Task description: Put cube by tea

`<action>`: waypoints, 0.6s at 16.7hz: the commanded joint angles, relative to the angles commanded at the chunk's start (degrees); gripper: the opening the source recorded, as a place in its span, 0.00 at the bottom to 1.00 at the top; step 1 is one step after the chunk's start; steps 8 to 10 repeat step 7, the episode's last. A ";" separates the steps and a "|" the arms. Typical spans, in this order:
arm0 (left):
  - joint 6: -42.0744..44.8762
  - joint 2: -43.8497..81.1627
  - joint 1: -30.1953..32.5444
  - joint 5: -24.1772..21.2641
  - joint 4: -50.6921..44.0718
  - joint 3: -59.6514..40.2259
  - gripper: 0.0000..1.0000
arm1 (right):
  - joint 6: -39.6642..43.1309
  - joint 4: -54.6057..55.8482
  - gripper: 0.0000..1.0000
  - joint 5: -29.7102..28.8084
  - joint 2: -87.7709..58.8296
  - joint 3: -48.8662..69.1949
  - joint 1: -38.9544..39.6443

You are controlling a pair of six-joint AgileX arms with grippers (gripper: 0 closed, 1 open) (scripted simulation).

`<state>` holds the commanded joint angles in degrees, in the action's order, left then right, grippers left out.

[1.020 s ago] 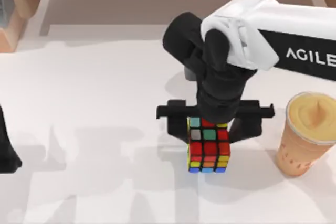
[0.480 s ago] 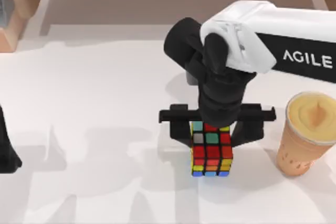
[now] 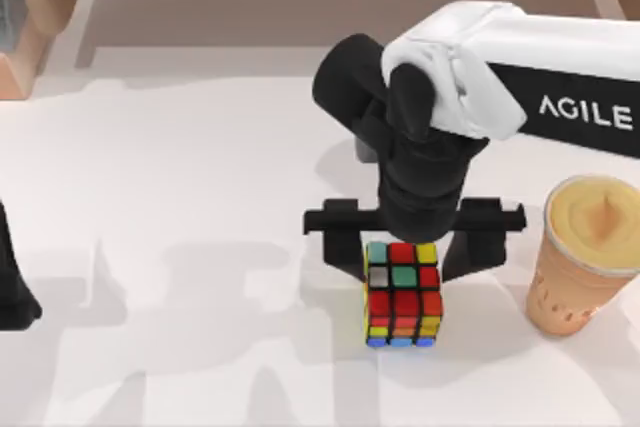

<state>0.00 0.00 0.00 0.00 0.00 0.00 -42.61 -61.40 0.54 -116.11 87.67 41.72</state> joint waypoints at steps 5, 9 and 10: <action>0.00 0.00 0.00 0.00 0.00 0.00 1.00 | 0.00 0.00 1.00 0.00 0.00 0.00 0.00; 0.00 0.00 0.00 0.00 0.00 0.00 1.00 | 0.00 0.00 1.00 0.00 0.00 0.00 0.00; 0.00 0.00 0.00 0.00 0.00 0.00 1.00 | 0.00 0.00 1.00 0.00 0.00 0.00 0.00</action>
